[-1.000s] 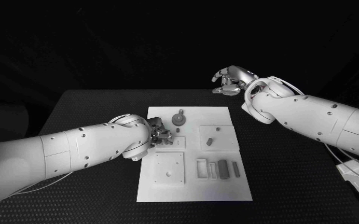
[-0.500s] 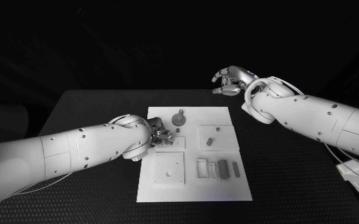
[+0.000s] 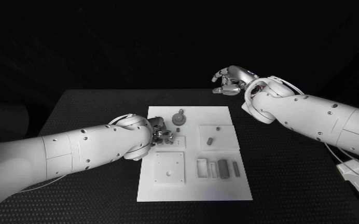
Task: Assemble the parts on the task board
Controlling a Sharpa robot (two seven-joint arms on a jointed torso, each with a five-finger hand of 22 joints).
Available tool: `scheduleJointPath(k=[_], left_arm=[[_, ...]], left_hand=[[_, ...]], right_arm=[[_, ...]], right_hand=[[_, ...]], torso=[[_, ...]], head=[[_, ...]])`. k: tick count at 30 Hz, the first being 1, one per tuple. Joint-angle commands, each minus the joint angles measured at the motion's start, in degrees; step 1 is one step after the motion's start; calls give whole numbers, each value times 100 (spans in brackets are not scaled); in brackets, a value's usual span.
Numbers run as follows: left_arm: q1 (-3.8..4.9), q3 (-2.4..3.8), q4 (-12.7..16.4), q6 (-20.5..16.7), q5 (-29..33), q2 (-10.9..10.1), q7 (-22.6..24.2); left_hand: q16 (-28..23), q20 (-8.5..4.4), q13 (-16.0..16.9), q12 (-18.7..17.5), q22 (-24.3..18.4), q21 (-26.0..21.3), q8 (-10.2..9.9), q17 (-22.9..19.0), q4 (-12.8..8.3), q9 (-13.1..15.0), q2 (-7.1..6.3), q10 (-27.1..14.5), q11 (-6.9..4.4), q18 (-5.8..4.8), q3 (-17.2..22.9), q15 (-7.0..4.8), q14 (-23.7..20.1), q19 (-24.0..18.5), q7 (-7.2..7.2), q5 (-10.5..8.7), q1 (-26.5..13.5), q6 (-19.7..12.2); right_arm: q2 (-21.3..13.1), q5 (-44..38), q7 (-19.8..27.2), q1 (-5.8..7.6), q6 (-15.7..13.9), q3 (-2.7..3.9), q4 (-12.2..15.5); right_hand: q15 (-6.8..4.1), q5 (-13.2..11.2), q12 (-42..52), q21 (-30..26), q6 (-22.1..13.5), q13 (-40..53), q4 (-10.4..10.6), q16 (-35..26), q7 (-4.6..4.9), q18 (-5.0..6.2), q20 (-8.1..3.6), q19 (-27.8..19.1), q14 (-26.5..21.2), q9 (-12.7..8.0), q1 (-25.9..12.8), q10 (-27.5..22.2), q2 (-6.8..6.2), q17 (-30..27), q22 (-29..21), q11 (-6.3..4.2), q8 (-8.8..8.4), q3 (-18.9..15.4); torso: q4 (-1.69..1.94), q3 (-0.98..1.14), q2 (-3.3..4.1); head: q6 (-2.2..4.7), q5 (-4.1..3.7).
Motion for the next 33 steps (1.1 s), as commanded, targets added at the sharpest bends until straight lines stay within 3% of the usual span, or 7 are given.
scheduleJointPath(k=[1,22,33], left_arm=[[-26,-8,5,102,-303,31,6],[-42,-8,94,312,-424,58,25],[-43,-8,79,335,-424,64,21]], left_hand=[[11,-216,-7,20,116,7,14,-11,33,-1,-43,-231,-241,260,-1,-248,-146,125,-471,-7,5,806],[47,-214,-51,33,107,12,-8,-85,92,9,-93,-187,-256,252,-43,-257,-116,162,-487,8,-31,881],[105,-221,-109,50,102,-1,-60,-189,317,24,-322,-157,-277,253,-169,-274,-101,197,-510,-37,-232,955]], right_arm=[[8,-10,42,0,88,2,8],[2,-6,42,0,146,2,10],[-2,-5,46,-1,156,2,11]], right_hand=[[26,8,19,-32,257,-6,-4,19,213,46,14,-14,-31,-9,-5,-531,32,3,89,198,-32,-44],[26,10,22,-34,256,-11,-1,19,213,46,15,-17,-34,-12,-9,-534,33,2,89,198,-34,-46],[27,10,23,-35,257,-13,-2,19,213,46,15,-18,-35,-13,-9,-535,32,2,89,199,-34,-47]], torso=[[-5,2,1],[-3,-1,1],[-1,-2,-1]], head=[[4,9],[-26,-3],[-26,-9]])
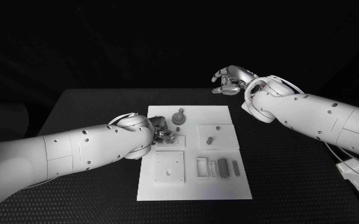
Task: Assemble the parts on the task board
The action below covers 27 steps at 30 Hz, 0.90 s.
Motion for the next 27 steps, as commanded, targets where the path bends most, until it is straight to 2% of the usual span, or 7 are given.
scheduleJointPath(k=[1,5,7,14,15,16,27], left_arm=[[-36,-18,30,192,14,34,46],[-36,-18,28,197,14,35,48],[-36,-18,28,196,14,35,47],[-36,-18,19,176,14,28,51],[-36,-18,16,174,14,25,50],[-36,-18,12,174,14,23,50],[-36,-17,-3,163,14,5,40]], left_hand=[[43,-122,-12,27,103,-2,-44,-21,54,-6,-99,-205,-223,254,-23,-175,-161,94,-317,-20,-34,765],[58,-124,-23,32,104,-5,-60,-44,102,0,-149,-205,-224,255,-78,-180,-165,98,-317,-20,-102,770],[93,-129,-32,49,114,1,-79,-75,-26,28,-32,-214,-222,259,-340,-184,-185,86,-318,274,-224,771],[103,-130,-39,53,112,-2,-89,-91,-51,35,-16,-216,-225,261,-394,-188,-190,84,-319,278,-242,775],[107,-133,-41,55,111,-3,-93,-97,-70,38,15,-216,-229,265,-391,-190,-192,83,-320,284,-221,777],[118,-138,-45,60,112,-3,-98,-110,-147,45,139,-217,-237,274,-335,-197,-194,83,-323,319,-110,785],[158,-122,-69,78,114,1,-126,-161,-226,64,359,-211,-233,259,-183,-195,-201,90,-327,403,64,819]], right_arm=[[0,-12,45,-1,73,3,8],[-3,-11,45,-1,74,3,9],[-3,-11,45,-1,73,3,9],[-2,-10,48,-1,76,3,5],[-1,-9,50,-2,75,3,3],[0,-8,50,-2,76,3,1],[1,-7,52,-6,76,3,-2]], right_hand=[[8,10,24,-36,262,-7,-2,19,208,78,15,-18,-16,-9,-9,-535,32,2,89,198,-34,-47],[8,10,24,-36,262,-8,-2,18,208,78,15,-19,-17,-9,-10,-535,32,1,89,198,-34,-47],[8,10,24,-36,262,-8,-2,18,208,78,15,-19,-17,-9,-10,-535,32,1,89,198,-34,-47],[8,10,25,-37,262,-10,-1,18,208,78,16,-19,-18,-10,-11,-536,33,1,89,198,-35,-47],[8,10,25,-37,262,-10,-1,18,208,78,16,-19,-18,-10,-11,-536,34,1,89,198,-35,-47],[8,10,25,-37,262,-10,-1,18,208,78,16,-20,-18,-10,-11,-536,34,1,89,198,-35,-47],[8,10,27,-38,262,-13,0,18,209,78,16,-20,-19,-11,-11,-537,36,0,89,198,-35,-47]], torso=[[1,1,-2],[0,1,0],[-1,-1,0],[3,-2,1],[3,-2,1],[2,-2,1],[3,-3,0]], head=[[2,-4],[4,-1],[9,0],[5,-3],[5,-3],[4,-2],[0,-1]])
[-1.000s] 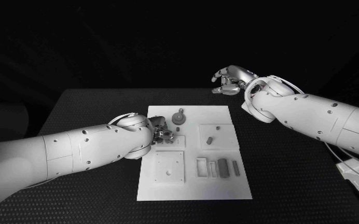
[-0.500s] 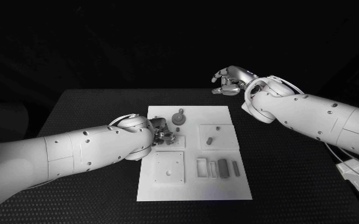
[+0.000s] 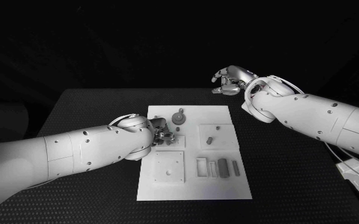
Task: Assemble the parts on the task board
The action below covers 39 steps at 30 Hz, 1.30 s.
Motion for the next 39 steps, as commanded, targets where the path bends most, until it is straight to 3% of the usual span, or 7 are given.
scheduleJointPath(k=[1,8,24,39], left_arm=[[-13,-9,-12,80,11,0,19],[-13,-9,-31,56,12,-13,26],[-11,-1,-87,254,185,-61,63],[-8,33,-251,806,476,35,63]], left_hand=[[22,-57,-7,39,116,1,-15,-12,-10,10,203,-213,-189,257,39,-164,-191,8,-261,39,108,754],[42,-53,-14,48,120,8,-23,-29,-27,20,301,-210,-189,250,47,-158,-194,5,-262,29,75,766],[80,-49,-20,72,128,32,-17,-45,-64,43,339,-183,-198,243,83,-147,-186,6,-273,18,108,804],[117,-41,-24,91,133,65,-17,-56,-73,65,275,-171,-201,232,119,-123,-192,-5,-277,58,182,820]], right_arm=[[2,-14,48,-3,59,3,3],[4,-14,49,-5,62,3,-2],[6,-14,50,-11,79,3,-9],[21,-14,52,-14,100,3,-21]], right_hand=[[8,10,27,-38,250,-8,0,18,221,83,16,-20,-19,-7,-11,-537,37,0,89,198,-35,-47],[8,11,29,-38,250,-9,-1,18,221,83,16,-20,-20,-8,-9,-537,38,0,89,198,-35,-46],[8,11,31,-39,248,-13,-5,19,221,83,16,-21,-21,-10,-5,-538,40,-1,89,198,-38,-45],[8,11,34,-40,244,-16,-9,19,222,83,16,-21,-22,-13,-1,-540,41,-2,89,199,-40,-45]], torso=[[1,-2,1],[-4,-1,2],[-4,1,3],[-4,5,2]], head=[[6,-1],[10,2],[15,-1],[-3,-5]])
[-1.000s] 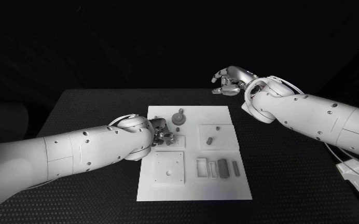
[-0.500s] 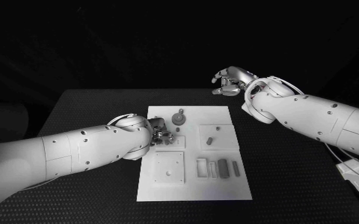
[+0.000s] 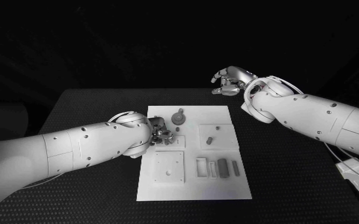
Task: Assemble the parts on the task board
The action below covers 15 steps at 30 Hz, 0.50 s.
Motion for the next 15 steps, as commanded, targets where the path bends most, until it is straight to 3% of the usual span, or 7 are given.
scheduleJointPath(k=[1,15], left_arm=[[-39,-27,-49,452,183,23,-38],[-11,-11,-281,552,192,165,-84]], left_hand=[[13,-46,-7,23,131,43,-1,-7,-4,-5,183,-185,-186,231,33,-130,-160,-20,-277,48,274,820],[32,-40,-10,33,131,63,-1,-15,0,8,171,-180,-187,226,45,-118,-162,-23,-278,89,312,829]], right_arm=[[8,-19,49,-4,75,3,-2],[20,-19,51,-8,76,3,-23]], right_hand=[[9,11,34,-40,250,-6,6,19,216,84,16,-22,-22,-9,-1,-540,41,-2,89,199,-40,-29],[9,11,36,-40,248,-9,3,19,217,84,16,-22,-22,-11,2,-541,44,-3,89,199,-42,-29]], torso=[[1,2,1],[1,0,3]], head=[[-9,-2],[-20,-7]])
